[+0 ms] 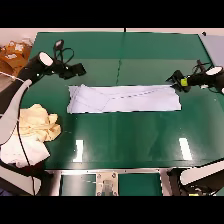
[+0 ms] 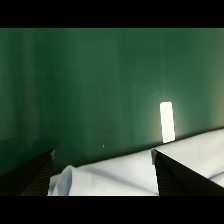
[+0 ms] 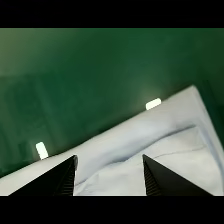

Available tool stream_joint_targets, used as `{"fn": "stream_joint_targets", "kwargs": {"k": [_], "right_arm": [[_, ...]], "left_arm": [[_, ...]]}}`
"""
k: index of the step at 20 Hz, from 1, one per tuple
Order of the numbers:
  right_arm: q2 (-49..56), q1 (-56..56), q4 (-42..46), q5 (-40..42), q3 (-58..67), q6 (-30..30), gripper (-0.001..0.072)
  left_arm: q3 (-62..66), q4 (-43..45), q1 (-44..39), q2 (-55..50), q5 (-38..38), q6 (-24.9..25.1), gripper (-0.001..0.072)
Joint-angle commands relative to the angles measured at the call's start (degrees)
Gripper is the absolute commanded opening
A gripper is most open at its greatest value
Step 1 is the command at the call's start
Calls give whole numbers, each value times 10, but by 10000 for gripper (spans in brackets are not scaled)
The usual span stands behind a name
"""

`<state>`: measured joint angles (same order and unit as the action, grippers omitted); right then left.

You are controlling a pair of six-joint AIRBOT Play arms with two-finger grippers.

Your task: Fold the shirts.

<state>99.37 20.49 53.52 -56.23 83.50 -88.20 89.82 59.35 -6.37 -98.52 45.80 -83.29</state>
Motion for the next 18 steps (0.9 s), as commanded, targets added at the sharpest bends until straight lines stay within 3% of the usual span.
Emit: {"fn": "stream_joint_targets", "kwargs": {"k": [1,6,7,8,9,12,15,16,17,18], "right_arm": [[16,48,36,-108,70,61,482],[31,127,54,-179,31,135,507],[41,132,43,-182,22,156,531],[56,132,25,-191,21,177,548],[71,132,7,-203,21,195,548],[121,120,-51,-231,21,244,548],[152,103,-56,-230,31,257,529],[159,96,-55,-230,41,257,305],[160,92,-56,-229,48,259,165],[160,88,-55,-233,60,259,76]], "left_arm": [[58,2,23,-10,65,-7,707],[71,2,31,-10,194,-7,704],[71,1,31,-10,202,-8,626],[71,0,31,-10,207,-7,293],[71,-2,31,-10,213,-6,33],[71,-12,31,-10,227,-6,42],[71,-15,31,-10,241,-6,42],[71,-16,31,-10,243,-6,42],[71,-19,29,-10,246,-4,24],[71,-21,25,-10,248,-2,24]]}}
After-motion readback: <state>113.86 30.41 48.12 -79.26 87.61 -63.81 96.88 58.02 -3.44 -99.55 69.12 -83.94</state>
